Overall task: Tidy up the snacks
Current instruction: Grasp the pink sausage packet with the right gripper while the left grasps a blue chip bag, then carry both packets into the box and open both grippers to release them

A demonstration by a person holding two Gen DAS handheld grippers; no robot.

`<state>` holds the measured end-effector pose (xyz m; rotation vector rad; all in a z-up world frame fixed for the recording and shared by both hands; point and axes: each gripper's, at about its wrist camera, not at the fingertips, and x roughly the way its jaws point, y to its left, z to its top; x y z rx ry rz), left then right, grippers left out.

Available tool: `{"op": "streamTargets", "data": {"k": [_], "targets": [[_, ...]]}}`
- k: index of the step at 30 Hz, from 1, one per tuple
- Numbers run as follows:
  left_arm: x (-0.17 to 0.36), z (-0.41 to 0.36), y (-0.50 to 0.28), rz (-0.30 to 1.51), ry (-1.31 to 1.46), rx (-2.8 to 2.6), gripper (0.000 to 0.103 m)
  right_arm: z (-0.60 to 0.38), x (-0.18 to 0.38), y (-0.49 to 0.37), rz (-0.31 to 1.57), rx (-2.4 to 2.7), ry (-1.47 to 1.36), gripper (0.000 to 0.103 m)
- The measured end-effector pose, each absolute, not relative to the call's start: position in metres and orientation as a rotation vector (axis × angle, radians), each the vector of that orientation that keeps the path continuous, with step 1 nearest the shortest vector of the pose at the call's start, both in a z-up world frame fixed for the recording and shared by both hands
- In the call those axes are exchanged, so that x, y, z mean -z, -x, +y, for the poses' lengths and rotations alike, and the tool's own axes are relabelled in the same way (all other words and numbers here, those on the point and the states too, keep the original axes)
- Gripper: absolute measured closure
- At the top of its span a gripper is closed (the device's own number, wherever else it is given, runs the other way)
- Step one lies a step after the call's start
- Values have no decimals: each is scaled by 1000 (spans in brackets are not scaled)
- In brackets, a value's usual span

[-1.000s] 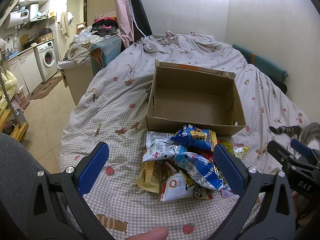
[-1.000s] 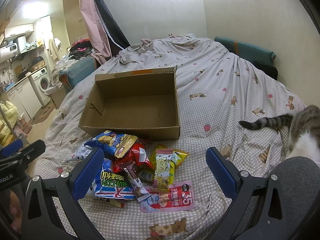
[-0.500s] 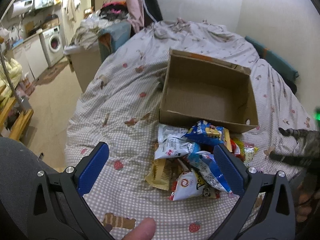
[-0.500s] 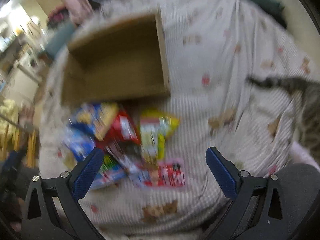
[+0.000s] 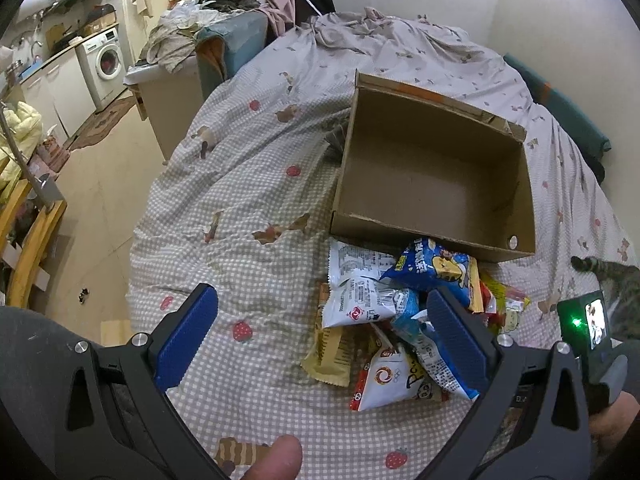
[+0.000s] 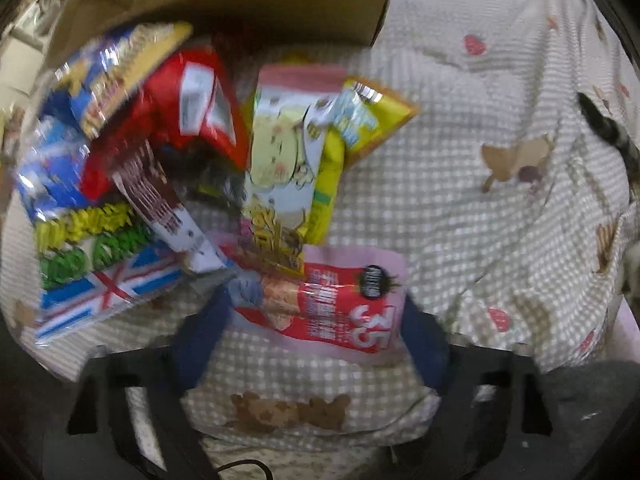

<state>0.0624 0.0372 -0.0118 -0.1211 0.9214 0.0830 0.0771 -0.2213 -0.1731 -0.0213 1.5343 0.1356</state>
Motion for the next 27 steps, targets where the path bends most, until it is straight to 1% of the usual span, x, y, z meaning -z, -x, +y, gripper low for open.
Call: {"op": "streamTargets", "data": {"k": [2,4,5,7,9,13,15,17,19,20,21,23,24,26,27], "targets": [[15,37,-63,929,111,-83,0,-217,175,-71,1529,-144,34,50],[19,40,-64,946,127,-81,0,-216,167,-64,1500,-158,50,70],[20,41,-65,960,141,-77,0,-217,161,-60,1488,-173,40,74],[23,41,-65,974,154,-74,0,-218,148,-52,1472,-223,2,88],[23,39,-66,979,151,-69,0,-219,141,-38,1446,-275,-34,94],[22,38,-66,980,141,-65,0,-225,127,-13,1396,-336,-101,96],[22,38,-67,991,145,-67,0,-228,109,-4,1365,-353,-126,96],[24,40,-68,1003,149,-74,0,-233,89,-3,1312,-372,-149,96],[25,40,-70,1019,148,-87,0,-240,73,5,1219,-381,-167,96],[26,39,-70,1028,152,-85,0,-246,59,1,1169,-380,-169,96],[27,36,-71,1043,159,-78,0,-255,36,-21,1133,-373,-162,96],[30,29,-72,1074,178,-52,4,-262,14,-41,1047,-366,-188,96],[32,21,-75,1102,198,-27,5,-270,14,-44,1028,-360,-213,96],[37,10,-77,1144,225,1,12,-275,21,-49,991,-352,-256,96],[40,3,-79,1163,241,14,13,-277,25,-51,981,-352,-269,96]]}}
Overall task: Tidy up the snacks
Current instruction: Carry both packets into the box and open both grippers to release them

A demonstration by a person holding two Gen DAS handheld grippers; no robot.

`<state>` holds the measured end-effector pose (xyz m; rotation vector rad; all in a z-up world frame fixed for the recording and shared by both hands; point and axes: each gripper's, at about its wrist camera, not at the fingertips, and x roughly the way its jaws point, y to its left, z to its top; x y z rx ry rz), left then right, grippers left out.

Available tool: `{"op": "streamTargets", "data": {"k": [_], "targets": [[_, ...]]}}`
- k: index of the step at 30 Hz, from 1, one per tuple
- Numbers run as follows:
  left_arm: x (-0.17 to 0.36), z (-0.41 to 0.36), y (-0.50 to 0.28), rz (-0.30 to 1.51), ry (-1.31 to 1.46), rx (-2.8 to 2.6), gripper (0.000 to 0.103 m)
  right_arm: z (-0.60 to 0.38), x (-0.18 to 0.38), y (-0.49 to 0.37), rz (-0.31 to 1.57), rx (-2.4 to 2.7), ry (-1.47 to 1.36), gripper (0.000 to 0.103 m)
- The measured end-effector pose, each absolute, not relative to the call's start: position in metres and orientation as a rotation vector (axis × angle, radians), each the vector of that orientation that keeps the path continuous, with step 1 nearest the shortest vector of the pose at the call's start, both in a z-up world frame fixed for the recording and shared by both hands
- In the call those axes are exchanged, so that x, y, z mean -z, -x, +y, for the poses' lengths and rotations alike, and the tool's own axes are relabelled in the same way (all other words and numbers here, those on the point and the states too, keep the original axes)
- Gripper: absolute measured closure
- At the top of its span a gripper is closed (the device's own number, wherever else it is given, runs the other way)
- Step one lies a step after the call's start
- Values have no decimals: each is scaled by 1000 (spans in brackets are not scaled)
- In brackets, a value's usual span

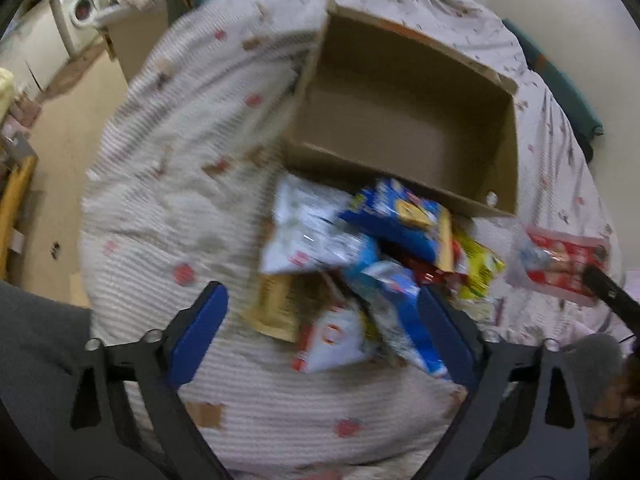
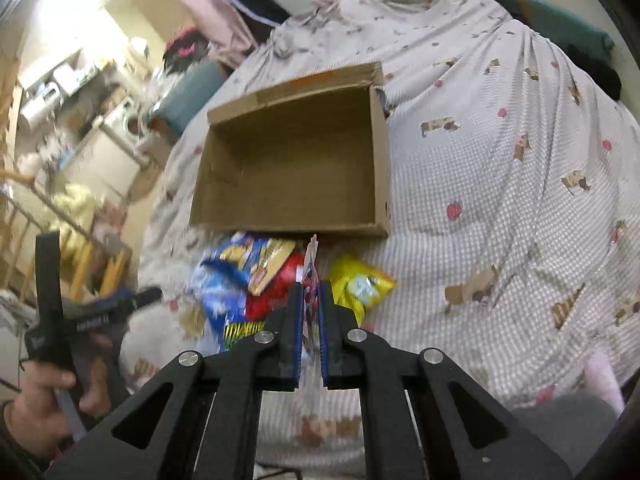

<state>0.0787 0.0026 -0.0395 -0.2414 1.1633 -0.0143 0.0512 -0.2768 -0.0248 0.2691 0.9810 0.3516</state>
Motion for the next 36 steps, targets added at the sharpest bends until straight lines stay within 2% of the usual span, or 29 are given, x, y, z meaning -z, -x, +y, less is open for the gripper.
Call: {"op": "streamTargets", "data": {"k": [2,4,12,14,16,21,36], "targets": [[45,-8,-81,1194,258,38,23,-284,32,-59,986,-347,-311,96],[53,-21,-82,1228,255,61,27,-287,32,-61,979,-353,-347,96],[93,-58,-88,1395,326,127,29,-287,32,-55,920,-369,-343,96],[103,-63,-87,1426,331,126,41,-290,34,-56,923,-373,-363,96],[110,-67,-88,1446,325,120,59,-291,36,-56,930,-377,-370,96],[112,-66,-82,1467,351,116,72,-289,35,-55,921,-393,-370,96],[44,-32,-56,1358,118,95,74,-286,29,-51,900,-426,-385,96]]}}
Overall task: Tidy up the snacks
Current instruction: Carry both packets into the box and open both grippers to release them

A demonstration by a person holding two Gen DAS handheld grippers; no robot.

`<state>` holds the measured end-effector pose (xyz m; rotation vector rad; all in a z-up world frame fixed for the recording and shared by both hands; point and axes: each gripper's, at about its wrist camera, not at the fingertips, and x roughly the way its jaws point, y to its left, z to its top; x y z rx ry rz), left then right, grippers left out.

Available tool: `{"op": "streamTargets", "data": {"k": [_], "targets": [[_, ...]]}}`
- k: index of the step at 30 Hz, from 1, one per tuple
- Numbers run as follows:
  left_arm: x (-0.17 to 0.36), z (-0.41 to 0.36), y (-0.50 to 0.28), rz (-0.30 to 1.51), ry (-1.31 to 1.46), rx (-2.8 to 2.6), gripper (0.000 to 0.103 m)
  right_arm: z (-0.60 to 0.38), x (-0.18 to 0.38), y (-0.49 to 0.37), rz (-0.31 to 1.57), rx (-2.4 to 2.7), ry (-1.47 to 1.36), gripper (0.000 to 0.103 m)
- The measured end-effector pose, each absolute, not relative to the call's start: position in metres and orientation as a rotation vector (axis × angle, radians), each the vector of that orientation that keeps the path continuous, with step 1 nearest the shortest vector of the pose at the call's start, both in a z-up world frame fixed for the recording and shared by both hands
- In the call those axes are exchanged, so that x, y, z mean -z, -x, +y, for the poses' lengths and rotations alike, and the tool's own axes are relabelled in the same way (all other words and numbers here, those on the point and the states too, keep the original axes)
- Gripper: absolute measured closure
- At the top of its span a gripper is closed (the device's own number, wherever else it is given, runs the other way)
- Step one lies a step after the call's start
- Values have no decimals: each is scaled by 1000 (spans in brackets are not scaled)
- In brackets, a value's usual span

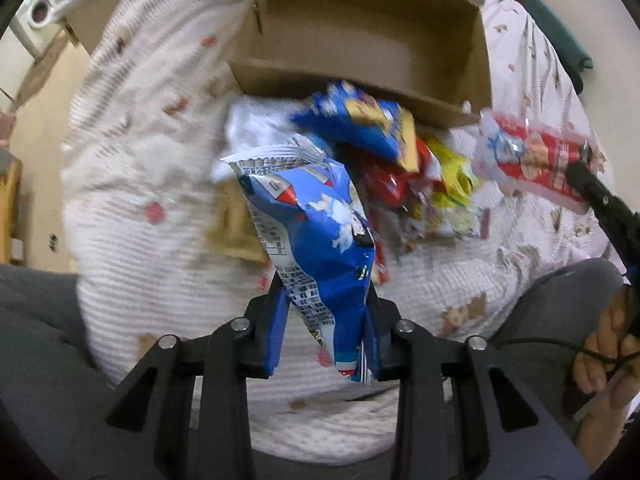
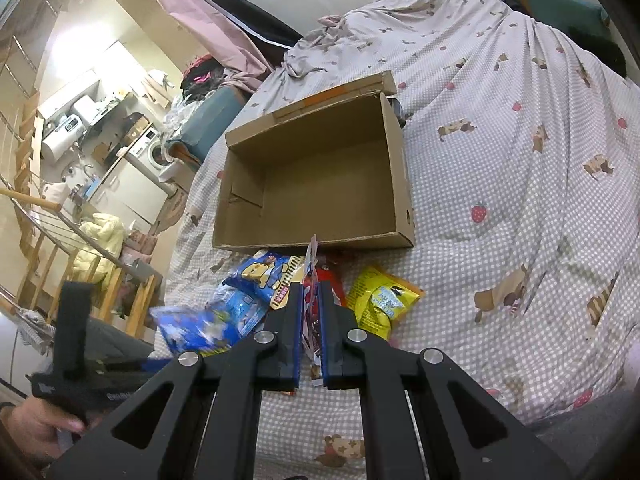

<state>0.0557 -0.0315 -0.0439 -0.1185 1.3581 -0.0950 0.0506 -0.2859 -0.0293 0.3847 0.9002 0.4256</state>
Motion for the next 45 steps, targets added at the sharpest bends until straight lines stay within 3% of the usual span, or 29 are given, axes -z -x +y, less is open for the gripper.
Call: {"op": "streamTargets", "data": {"k": [17,27,32,45], "targets": [[-11,-9,-157,1139,4,53,74,-276,9,-114,865,-470,-409,96],[29,-22,-227,1171,-43,123,74,-249,41,-183,925,-476,-360,96],[48,-27,-238,1107,-52,180,74,-240,72,-199,956,-498,-366,96],[80,-44,-246,1189,-76,246,73,-228,105,-206,1059,-541,-319,96]]}}
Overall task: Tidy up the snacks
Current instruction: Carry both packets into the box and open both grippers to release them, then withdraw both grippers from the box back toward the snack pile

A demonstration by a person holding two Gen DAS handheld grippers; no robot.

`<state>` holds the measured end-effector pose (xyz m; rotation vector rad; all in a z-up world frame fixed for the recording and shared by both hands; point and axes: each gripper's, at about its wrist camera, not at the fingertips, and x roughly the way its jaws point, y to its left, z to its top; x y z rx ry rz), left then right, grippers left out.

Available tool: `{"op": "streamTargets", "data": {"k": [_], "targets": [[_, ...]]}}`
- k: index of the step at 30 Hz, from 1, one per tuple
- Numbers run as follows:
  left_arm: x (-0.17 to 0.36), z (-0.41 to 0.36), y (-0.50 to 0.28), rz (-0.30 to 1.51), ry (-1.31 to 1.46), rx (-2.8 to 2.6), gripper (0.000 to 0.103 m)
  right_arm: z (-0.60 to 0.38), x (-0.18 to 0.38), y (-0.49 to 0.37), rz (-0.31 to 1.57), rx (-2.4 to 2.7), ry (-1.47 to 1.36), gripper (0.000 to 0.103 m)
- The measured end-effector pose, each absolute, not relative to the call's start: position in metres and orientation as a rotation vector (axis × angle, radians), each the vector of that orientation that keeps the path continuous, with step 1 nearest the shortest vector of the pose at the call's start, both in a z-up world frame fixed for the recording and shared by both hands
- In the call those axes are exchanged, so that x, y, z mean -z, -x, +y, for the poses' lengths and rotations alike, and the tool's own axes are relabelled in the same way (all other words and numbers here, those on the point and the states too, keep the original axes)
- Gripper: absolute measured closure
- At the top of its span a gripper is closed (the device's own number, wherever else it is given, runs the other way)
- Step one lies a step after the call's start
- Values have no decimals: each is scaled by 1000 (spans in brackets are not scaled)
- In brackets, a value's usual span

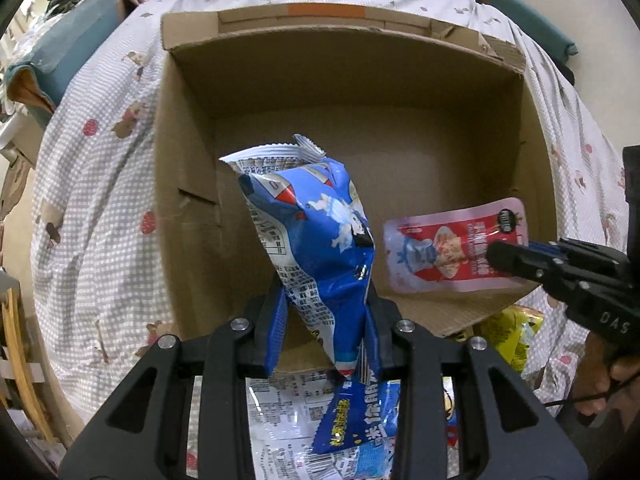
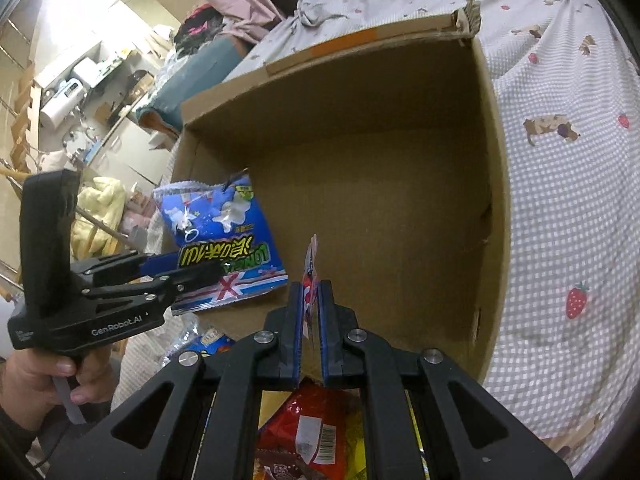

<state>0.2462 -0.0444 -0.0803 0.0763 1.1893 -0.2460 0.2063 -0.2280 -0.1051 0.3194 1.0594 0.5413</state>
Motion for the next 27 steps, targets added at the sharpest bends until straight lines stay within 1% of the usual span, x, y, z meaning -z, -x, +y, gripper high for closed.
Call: {"op": "streamTargets", "data": {"k": [4,7,14,15,16,17,18,19,20,21,22,23,24,25,27], "targets": [[85,-52,-246,1194,-103,266,72,-220,110,-206,1072,-501,-235,95],[86,-54,-248,1195,-95,270,72,-221,112,-206,1079,-491,-227,92],[84,-54,-245,1182,-117,257,70,-217,108,-211,1073,-485,-220,91],[83,-55,-245,1175,-125,251,68,-216,108,-211,1070,-484,-210,91],[81,-57,-243,1166,-131,244,60,-216,107,-210,1065,-481,-198,91],[78,-57,-243,1151,-134,237,50,-215,106,-210,1059,-480,-190,91],[75,-56,-242,1137,-131,232,45,-215,104,-210,1051,-480,-186,90],[71,-55,-241,1123,-121,227,36,-214,102,-210,1043,-482,-185,84],[69,-53,-241,1115,-113,227,31,-213,102,-210,1040,-484,-185,80],[65,-52,-242,1103,-99,224,29,-213,100,-210,1033,-485,-188,71],[61,-50,-242,1088,-85,216,28,-214,97,-209,1019,-481,-189,55],[59,-47,-242,1081,-77,207,28,-215,94,-208,1004,-478,-190,43],[58,-45,-243,1077,-72,198,28,-216,92,-207,987,-474,-193,25],[59,-37,-246,1077,-64,190,28,-218,88,-205,961,-467,-199,22],[60,-33,-249,1082,-45,182,28,-221,82,-204,935,-459,-195,22]]}}
